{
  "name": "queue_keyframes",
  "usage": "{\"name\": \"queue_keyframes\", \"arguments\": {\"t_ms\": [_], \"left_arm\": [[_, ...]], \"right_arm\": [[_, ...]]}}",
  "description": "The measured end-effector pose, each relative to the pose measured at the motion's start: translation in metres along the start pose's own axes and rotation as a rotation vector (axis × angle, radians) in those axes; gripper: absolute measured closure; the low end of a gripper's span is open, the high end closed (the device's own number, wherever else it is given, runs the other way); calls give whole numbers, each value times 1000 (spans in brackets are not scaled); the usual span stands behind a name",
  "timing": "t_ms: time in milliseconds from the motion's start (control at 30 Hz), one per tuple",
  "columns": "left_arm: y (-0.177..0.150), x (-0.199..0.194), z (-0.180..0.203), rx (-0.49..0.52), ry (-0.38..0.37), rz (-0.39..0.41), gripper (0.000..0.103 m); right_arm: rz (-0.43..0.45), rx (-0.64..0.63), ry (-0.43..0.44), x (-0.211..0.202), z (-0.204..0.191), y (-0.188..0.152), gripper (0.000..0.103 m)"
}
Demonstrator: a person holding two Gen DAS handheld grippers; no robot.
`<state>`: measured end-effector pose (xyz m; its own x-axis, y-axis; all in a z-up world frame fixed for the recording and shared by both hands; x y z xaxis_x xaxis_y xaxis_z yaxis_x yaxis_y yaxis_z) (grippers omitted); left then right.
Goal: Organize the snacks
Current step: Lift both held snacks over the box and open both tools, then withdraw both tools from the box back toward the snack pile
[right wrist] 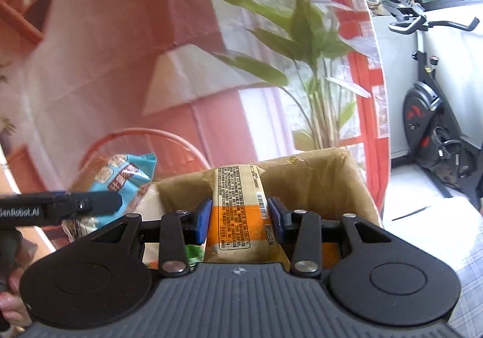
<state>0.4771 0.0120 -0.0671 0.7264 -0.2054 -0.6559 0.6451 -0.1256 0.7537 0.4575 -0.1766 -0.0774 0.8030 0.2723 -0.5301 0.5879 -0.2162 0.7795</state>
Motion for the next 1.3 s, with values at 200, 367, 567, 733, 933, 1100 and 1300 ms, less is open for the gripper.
{"name": "queue_keyframes", "arguments": {"t_ms": [200, 367, 567, 733, 933, 1100, 1300], "left_arm": [[1, 30, -4, 51, 92, -57, 25], [1, 33, 0, 161, 183, -58, 25], [7, 38, 2, 145, 178, -80, 23], [5, 33, 5, 160, 172, -76, 19], [12, 16, 4, 127, 185, -36, 14], [12, -2, 7, 92, 151, -14, 14], [3, -24, 14, 85, 133, 8, 14]], "right_arm": [[-46, -3, -36, 25, 6, -9, 61], [-67, 6, -34, 35, 10, -16, 61], [-72, 44, -20, 36, 15, -18, 54], [-51, -3, -24, 20, 7, -17, 51], [-35, -29, -10, -1, -2, -24, 51], [-26, -41, -3, -17, -7, -31, 51], [-16, -38, 4, -32, -8, -40, 51]]}}
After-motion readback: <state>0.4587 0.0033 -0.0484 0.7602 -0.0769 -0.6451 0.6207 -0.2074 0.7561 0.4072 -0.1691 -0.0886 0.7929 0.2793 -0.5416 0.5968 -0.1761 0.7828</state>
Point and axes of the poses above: each gripper's, at about its wrist camera, not at the fingertips, and x roughly the way its jaws point, z to its right, y to its top, the point moved 8 cm from there along x, roughly the way its jaws point, and after that the axes turned 11 degrees about -z, right-handed, at the moved point
